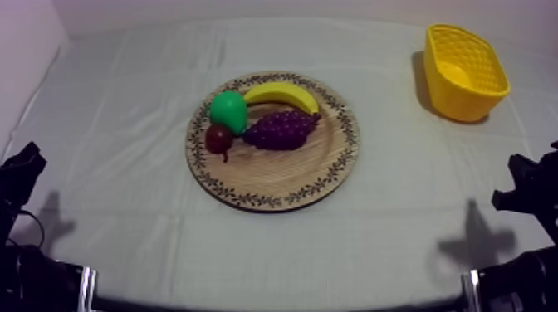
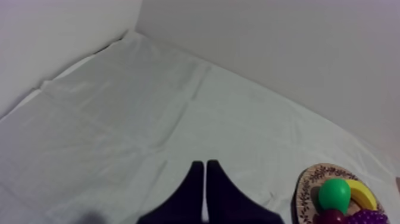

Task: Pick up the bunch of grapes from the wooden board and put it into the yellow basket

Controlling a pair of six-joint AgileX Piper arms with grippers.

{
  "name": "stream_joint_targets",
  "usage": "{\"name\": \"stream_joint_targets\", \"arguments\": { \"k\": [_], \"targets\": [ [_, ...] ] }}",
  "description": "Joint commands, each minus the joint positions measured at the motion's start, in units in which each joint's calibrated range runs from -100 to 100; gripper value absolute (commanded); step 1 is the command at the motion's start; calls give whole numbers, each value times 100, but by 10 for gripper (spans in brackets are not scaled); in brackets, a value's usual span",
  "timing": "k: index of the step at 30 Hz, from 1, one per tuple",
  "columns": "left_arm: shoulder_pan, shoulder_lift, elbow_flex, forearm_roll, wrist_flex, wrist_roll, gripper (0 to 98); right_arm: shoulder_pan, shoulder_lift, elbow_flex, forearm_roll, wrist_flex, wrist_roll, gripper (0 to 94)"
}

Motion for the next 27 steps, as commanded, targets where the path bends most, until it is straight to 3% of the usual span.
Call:
{"name": "stream_joint_targets", "arguments": {
  "k": [1, 17, 27],
  "targets": [
    [2, 3, -2, 0, 2, 1, 1, 34, 3, 2, -42, 17, 20, 6],
    [2, 3, -2, 0, 2, 1, 1, 8, 3, -9, -46, 49, 29, 6],
    [2, 3, -2, 0, 2, 1, 1, -66, 225, -227, 151, -88, -1, 6]
  ]
}}
